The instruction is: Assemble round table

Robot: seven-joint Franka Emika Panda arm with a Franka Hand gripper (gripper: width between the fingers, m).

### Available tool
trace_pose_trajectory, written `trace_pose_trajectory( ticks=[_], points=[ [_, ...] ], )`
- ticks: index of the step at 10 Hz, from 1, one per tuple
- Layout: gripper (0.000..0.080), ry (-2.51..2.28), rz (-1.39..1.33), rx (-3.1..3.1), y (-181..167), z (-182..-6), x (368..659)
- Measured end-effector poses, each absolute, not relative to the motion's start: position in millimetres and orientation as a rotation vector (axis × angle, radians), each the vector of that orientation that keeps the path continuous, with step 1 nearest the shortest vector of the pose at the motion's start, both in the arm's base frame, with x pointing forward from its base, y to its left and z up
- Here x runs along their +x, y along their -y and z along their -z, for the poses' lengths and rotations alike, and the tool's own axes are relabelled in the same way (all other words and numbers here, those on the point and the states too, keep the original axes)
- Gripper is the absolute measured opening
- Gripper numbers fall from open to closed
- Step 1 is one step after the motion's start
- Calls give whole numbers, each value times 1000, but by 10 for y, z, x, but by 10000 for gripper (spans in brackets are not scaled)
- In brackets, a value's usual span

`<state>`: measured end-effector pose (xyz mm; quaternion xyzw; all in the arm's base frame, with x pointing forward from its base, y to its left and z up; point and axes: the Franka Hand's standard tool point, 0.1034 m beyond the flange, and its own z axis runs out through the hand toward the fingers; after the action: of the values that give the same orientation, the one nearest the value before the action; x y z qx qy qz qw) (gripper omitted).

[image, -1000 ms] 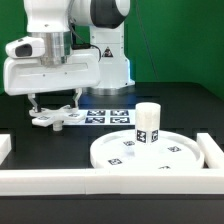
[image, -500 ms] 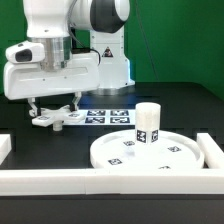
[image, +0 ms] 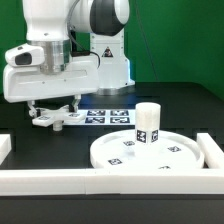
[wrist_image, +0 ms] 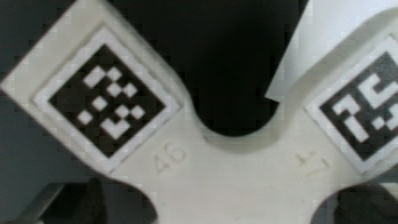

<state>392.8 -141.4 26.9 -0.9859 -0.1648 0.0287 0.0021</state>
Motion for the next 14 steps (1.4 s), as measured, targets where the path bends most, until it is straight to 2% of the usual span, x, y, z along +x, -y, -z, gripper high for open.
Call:
trace_pose_trajectory(
  ticks=[2, 3, 4, 5, 11, 14],
  points=[
    [649, 516, -94, -3093, 1414, -259, 3919],
    [553, 516, -94, -3093, 1414, -259, 3919],
    [553, 516, -94, -3093, 1415, -260, 3919],
    [445, 516, -94, -3093, 1416, -259, 3919],
    [446, 478, -107, -3086, 1366, -278, 3937],
    [446, 407, -80, -3046, 961, -572, 4268]
  ],
)
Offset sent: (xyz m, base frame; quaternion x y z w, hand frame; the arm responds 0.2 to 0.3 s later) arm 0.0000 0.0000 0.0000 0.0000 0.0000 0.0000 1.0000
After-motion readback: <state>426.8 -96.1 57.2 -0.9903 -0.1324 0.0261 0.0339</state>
